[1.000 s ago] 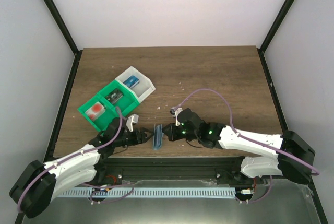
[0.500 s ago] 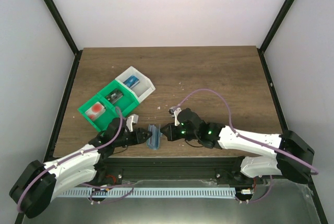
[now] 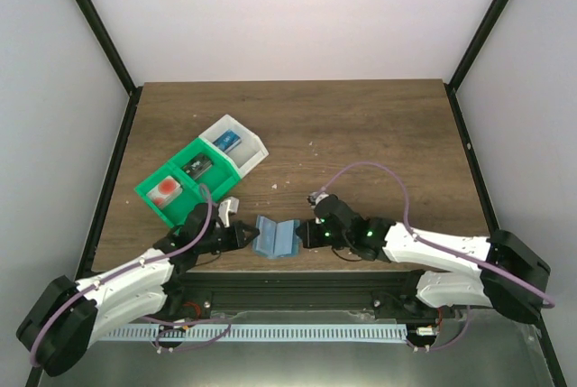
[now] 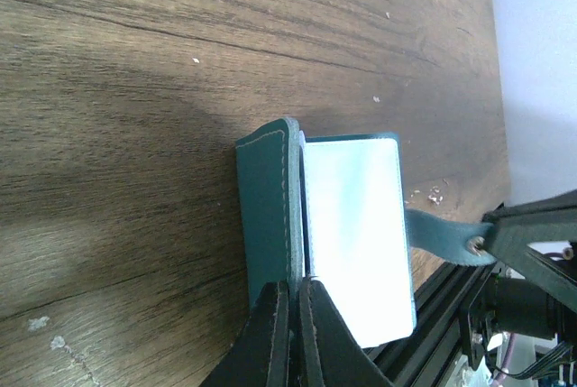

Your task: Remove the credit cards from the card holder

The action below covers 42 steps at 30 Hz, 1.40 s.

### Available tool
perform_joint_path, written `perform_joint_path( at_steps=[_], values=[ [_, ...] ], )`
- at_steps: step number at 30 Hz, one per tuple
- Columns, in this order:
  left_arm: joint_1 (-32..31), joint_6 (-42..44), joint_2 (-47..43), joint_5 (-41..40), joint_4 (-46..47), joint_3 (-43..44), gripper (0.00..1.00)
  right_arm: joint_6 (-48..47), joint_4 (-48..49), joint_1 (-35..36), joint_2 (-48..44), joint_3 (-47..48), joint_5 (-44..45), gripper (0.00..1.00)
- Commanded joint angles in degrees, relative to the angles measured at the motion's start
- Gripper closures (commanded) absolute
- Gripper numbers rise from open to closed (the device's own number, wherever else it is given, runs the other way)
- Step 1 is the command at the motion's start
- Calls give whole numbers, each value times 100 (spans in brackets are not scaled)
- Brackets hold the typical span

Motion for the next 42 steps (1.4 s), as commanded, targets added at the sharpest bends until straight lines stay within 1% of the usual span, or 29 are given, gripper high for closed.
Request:
perform_joint_path(
  at_steps=[1, 3, 5, 6, 11, 20, 23, 26, 31, 33, 36, 42],
  values=[
    [17, 67, 94, 18, 123, 173, 100, 211, -278, -234, -302, -259, 204, 98],
    [17, 68, 156, 41, 172, 177, 100, 230, -298, -281, -365, -352, 206, 90],
    [18, 60, 200, 75, 200, 180, 100, 241, -392, -308, -379, -334, 225, 75],
    [21, 60, 219, 89, 210, 180, 100, 243, -483, -306, -374, -274, 237, 70],
    [22, -3, 210, 113, 290, 109, 100, 143, -851, -306, -424, 63, 146, 57],
    [17, -118, 38, 68, 380, -4, 100, 218, -911, -289, -694, 462, -209, 55],
    [15, -177, 3, 66, 455, -82, 100, 258, -644, -265, -786, 496, -447, 54],
    [21, -196, 2, 61, 493, -113, 100, 393, -175, -195, -744, 410, -782, 51],
    [16, -244, 15, 27, 517, -134, 100, 545, 291, 75, -165, 404, -979, 49],
    [15, -284, 9, 28, 565, -175, 100, 583, 459, 190, 201, 389, -1044, 48],
    [11, -323, 2, 19, 622, -248, 100, 612, 497, 264, 685, 421, -1122, 48],
    [11, -332, 68, -11, 710, -344, 100, 512, 234, 259, 1262, 306, -470, 48]
  ],
)
